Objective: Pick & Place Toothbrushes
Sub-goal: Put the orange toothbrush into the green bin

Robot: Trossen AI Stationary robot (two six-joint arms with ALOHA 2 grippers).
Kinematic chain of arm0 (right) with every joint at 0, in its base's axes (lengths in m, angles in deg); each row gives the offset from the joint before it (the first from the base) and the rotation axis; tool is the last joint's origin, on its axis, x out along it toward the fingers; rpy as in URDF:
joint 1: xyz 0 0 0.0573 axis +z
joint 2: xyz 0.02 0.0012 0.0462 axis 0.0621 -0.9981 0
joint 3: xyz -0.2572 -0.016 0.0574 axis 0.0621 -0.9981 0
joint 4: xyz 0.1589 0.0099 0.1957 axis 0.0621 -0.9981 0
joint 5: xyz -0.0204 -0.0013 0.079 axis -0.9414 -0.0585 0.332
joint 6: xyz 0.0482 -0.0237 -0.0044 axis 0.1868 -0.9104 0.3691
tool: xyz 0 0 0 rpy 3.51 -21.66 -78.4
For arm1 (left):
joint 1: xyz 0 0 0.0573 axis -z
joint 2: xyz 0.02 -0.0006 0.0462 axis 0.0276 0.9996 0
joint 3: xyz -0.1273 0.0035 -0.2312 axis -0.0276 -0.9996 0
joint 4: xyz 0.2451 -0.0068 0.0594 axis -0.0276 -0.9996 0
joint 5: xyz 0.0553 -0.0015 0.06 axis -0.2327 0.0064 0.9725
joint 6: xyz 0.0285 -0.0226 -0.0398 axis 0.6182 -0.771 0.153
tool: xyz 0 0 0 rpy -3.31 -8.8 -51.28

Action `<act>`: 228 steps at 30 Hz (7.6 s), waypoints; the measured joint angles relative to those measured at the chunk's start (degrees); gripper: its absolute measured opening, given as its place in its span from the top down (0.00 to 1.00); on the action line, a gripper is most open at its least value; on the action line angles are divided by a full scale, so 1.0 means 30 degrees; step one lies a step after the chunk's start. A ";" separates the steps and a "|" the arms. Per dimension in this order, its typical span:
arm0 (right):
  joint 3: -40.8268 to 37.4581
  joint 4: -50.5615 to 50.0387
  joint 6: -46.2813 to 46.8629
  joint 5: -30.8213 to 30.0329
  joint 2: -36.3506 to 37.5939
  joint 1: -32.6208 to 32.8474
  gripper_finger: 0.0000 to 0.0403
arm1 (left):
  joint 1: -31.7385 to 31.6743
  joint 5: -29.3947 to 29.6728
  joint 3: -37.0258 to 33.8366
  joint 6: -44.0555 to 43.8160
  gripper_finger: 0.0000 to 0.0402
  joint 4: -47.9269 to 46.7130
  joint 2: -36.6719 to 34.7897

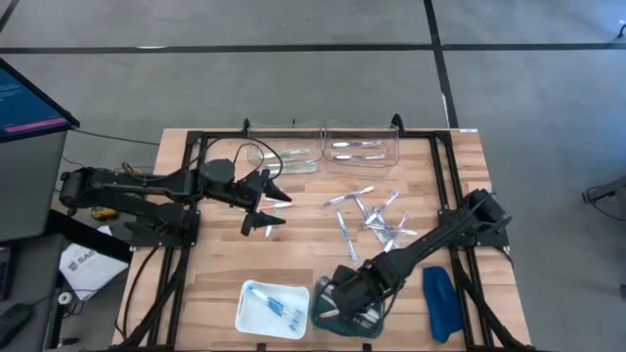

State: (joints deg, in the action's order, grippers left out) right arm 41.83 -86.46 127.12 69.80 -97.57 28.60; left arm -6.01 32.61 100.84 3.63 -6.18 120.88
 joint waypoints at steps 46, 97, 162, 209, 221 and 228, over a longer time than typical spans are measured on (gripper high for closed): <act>0.0311 0.0108 -0.1209 0.2488 -0.2442 -0.1025 0.83 | -0.0007 0.0007 -0.0284 -0.0302 0.21 0.0018 0.0000; 0.1141 0.3370 -0.5051 0.0883 -0.2435 -0.1853 1.00 | -0.0014 0.0007 -0.0291 -0.0299 0.21 0.0022 0.0000; 0.1662 0.1303 -0.5431 -0.1992 -0.3241 -0.1474 1.00 | 0.0386 0.0007 -0.0313 -0.0291 0.21 0.0117 0.0007; -0.4674 0.7495 -1.4257 -2.3660 0.5841 0.1658 0.93 | -0.3688 0.7921 -0.1617 0.2027 0.21 -0.7576 0.7468; -1.3204 2.6968 -2.3791 -0.3095 1.1023 -0.1040 0.97 | -0.3665 0.7847 -0.1617 0.1727 0.21 -0.7545 0.7472; -1.3263 2.6881 -2.2549 -0.3028 1.0946 -0.1354 0.95 | -0.3665 0.7896 -0.1606 0.1680 0.29 -0.7519 0.8609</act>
State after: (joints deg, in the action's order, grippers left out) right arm 2.04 -5.81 59.47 60.72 -64.74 24.54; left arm -17.00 56.30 96.03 8.67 -28.74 146.71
